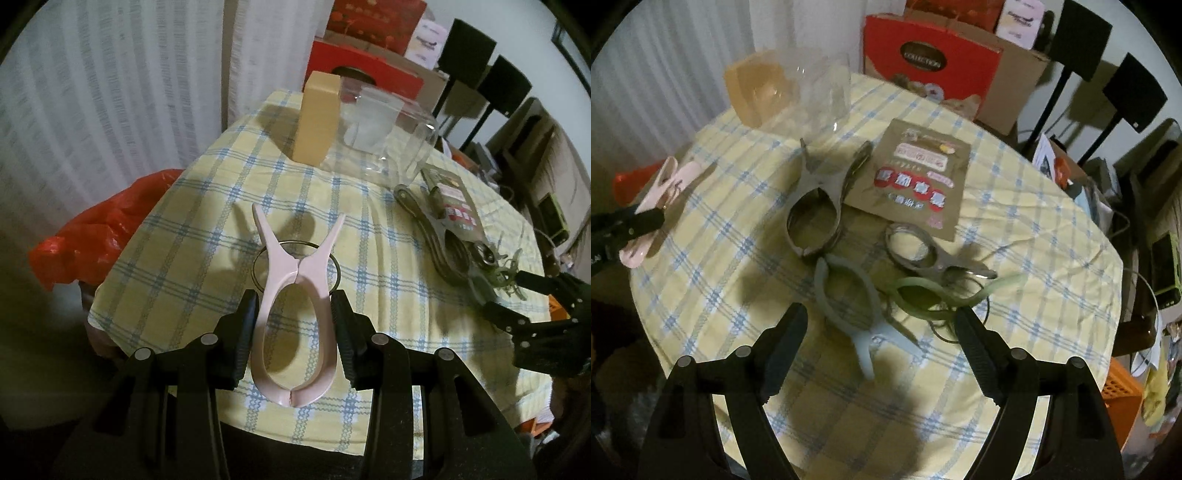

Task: Organize objects
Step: 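Hold the pink clip in the left gripper while the right gripper grasps the grey-blue clip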

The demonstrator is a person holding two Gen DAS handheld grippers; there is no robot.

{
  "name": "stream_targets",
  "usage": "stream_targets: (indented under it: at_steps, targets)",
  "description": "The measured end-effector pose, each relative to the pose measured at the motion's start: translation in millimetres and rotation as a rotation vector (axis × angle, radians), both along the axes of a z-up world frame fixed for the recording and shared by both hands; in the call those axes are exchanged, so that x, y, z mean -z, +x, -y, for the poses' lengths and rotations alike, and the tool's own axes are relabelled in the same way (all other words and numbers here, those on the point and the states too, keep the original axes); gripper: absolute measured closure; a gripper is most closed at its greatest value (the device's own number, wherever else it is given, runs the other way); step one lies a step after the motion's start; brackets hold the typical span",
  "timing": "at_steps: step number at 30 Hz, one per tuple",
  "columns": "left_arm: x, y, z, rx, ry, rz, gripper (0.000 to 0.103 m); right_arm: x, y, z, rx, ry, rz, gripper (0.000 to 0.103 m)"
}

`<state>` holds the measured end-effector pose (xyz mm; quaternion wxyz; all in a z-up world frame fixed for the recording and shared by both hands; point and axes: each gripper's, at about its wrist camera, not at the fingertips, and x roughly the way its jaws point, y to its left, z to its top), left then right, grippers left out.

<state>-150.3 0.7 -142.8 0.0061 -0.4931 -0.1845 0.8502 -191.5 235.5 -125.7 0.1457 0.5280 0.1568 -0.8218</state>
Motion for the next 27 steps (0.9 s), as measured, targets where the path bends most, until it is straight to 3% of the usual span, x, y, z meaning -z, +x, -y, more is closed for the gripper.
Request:
stream_targets:
  at_steps: [3, 7, 8, 9, 11, 15, 17, 20, 23, 27]
  targets:
    - [-2, 0, 1, 0.000, -0.006, -0.003, 0.065, 4, 3, 6, -0.009, 0.050, -0.010, 0.019]
    - [-7, 2, 5, -0.009, 0.001, -0.015, 0.065, 13, 14, 13, -0.017, 0.055, 0.071, 0.021]
    - [-8, 3, 6, -0.010, 0.002, -0.019, 0.065, 15, 20, 16, -0.020, 0.062, 0.082, 0.026]
    - [-10, 3, 6, -0.011, 0.002, -0.023, 0.065, 15, 26, 16, -0.021, 0.052, 0.074, 0.040]
    - [-12, 4, 8, -0.012, 0.001, -0.028, 0.065, 14, 33, 11, 0.011, -0.055, 0.112, 0.062]
    - [-14, 5, 9, -0.012, 0.008, -0.030, 0.065, 11, 41, 3, 0.059, -0.117, 0.153, 0.067]
    - [-14, 5, 9, -0.012, 0.011, -0.032, 0.065, 5, 42, 1, 0.061, -0.113, 0.129, 0.061]
    - [-13, 5, 7, -0.007, 0.013, -0.030, 0.065, -8, 35, -1, 0.083, -0.084, 0.061, 0.039]
    - [-10, 4, 5, -0.005, 0.015, -0.022, 0.065, -14, 25, -4, 0.099, -0.091, 0.020, 0.030]
    - [-6, 3, 6, 0.001, 0.027, -0.010, 0.065, 3, 9, 2, 0.099, -0.070, 0.056, 0.030]
